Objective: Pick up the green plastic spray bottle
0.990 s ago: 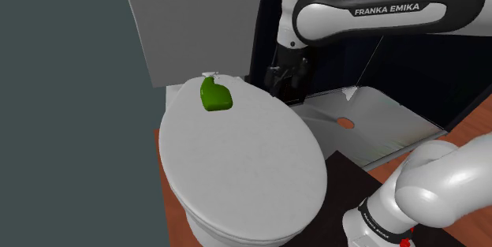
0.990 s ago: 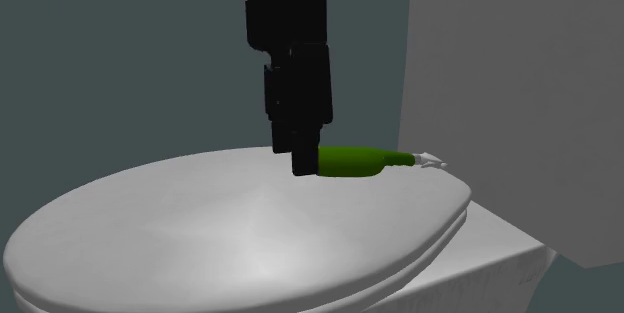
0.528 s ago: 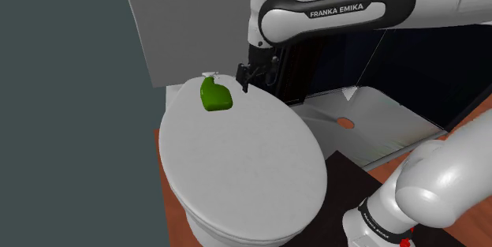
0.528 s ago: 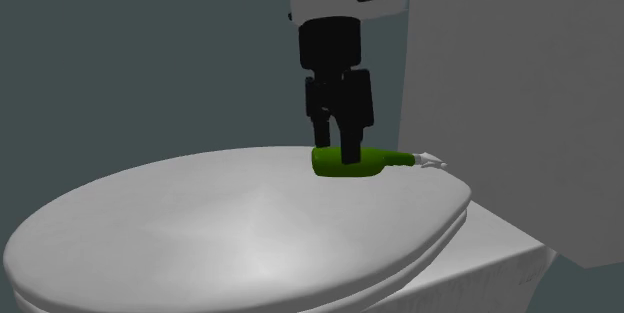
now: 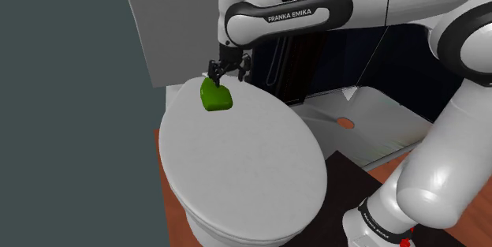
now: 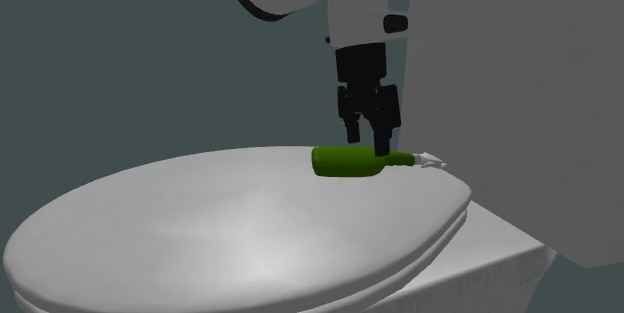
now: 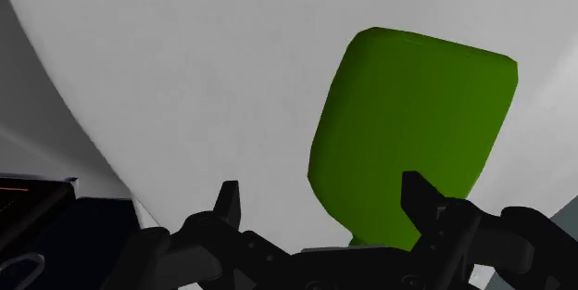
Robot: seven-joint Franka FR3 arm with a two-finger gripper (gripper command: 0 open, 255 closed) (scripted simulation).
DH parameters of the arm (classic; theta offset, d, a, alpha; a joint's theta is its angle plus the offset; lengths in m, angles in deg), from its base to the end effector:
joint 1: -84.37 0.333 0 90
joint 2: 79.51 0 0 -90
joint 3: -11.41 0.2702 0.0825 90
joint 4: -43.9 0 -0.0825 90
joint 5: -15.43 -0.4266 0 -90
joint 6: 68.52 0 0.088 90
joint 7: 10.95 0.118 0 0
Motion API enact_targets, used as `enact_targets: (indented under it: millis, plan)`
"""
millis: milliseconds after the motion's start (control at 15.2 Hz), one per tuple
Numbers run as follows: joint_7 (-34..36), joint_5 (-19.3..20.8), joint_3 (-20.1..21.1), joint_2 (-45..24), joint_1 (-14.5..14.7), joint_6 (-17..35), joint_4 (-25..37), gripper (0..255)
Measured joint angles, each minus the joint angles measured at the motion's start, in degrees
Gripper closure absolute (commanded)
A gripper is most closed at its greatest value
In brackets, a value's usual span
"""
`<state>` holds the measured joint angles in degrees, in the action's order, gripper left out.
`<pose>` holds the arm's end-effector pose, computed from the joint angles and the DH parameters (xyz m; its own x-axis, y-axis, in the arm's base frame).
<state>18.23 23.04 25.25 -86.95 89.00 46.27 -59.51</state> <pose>0.6117 0.1908 0.4065 0.9850 -0.1349 0.1071 -0.1406 -0.9890 0.0469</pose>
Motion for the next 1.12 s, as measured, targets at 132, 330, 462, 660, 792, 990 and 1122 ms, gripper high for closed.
enact_targets:
  millis: [132, 330, 462, 660, 792, 990, 1122]
  plan:
    - [1.34, 1.31, 0.19, -4.26, 0.81, 0.0, 4.89, 0]
    - [2.86, 3.17, 0.22, -10.73, 2.23, -1.03, 13.45, 0]
    - [3.8, 4.1, 0.17, -13.95, 3.14, -0.94, 16.95, 0]
    - [4.32, 4.5, 0.08, -14.9, 3.34, 0.78, 16.3, 0]
    - [4.46, 4.68, -0.02, -15.3, 3.29, 2.06, 15.43, 0]
    - [4.75, 4.9, -0.1, -15.73, 3.3, 3.59, 14.3, 255]
    - [4.79, 4.92, -0.09, -15.68, 3.31, 3.82, 14.19, 255]
